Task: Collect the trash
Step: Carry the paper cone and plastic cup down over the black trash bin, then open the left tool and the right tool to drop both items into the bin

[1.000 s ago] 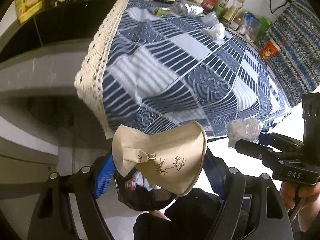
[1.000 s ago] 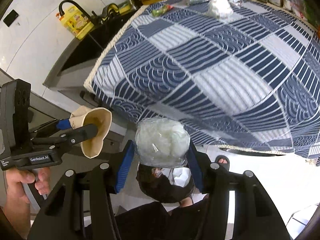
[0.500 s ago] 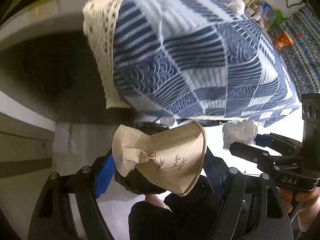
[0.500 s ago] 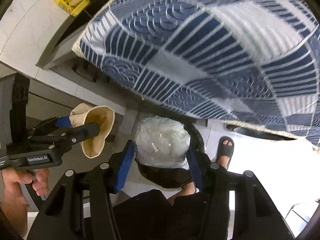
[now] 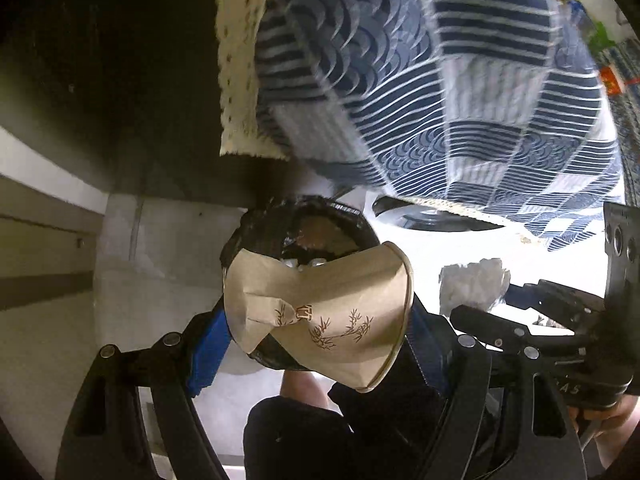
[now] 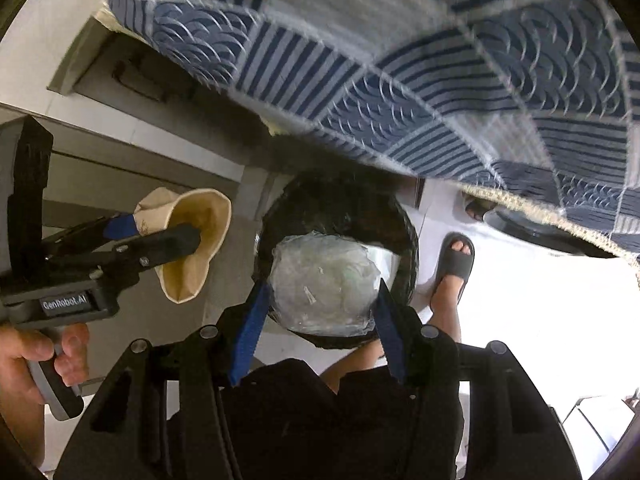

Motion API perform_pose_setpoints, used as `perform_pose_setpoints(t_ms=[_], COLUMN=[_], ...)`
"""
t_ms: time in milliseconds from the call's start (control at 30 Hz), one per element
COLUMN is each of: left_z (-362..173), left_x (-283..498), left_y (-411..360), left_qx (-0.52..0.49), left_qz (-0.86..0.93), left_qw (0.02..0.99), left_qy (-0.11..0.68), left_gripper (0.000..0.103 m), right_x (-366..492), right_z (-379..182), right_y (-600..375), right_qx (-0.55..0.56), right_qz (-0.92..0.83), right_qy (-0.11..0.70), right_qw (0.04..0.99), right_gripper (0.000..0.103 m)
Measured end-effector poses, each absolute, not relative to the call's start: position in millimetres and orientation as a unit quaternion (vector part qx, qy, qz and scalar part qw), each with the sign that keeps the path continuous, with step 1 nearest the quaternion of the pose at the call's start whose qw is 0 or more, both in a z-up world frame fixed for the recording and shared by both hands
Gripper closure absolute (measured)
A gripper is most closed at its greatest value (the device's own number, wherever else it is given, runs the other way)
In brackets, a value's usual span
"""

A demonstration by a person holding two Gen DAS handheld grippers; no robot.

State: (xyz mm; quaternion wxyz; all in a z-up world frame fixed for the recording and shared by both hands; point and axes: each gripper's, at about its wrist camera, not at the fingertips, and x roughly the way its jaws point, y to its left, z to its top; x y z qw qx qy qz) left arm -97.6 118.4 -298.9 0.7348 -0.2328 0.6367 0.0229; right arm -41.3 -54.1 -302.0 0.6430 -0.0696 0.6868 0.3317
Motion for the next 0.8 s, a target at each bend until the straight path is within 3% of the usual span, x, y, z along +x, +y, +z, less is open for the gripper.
perform_pose_setpoints(t_ms=[800], left_z=[-424.0], left_x=[-80.9], left_y=[121.6], left_qx=[-0.276], left_qz=[0.06], left_qw=[0.673], left_qy=[0.684], left_gripper=[0.026], right_x=[-42.2], right_z=[-424.8], right_y=[-52.5], right_qx=[-0.083], right_qz=[0.304], right_qy=[0.757], right_qw=[0.572], right_gripper=[0.05])
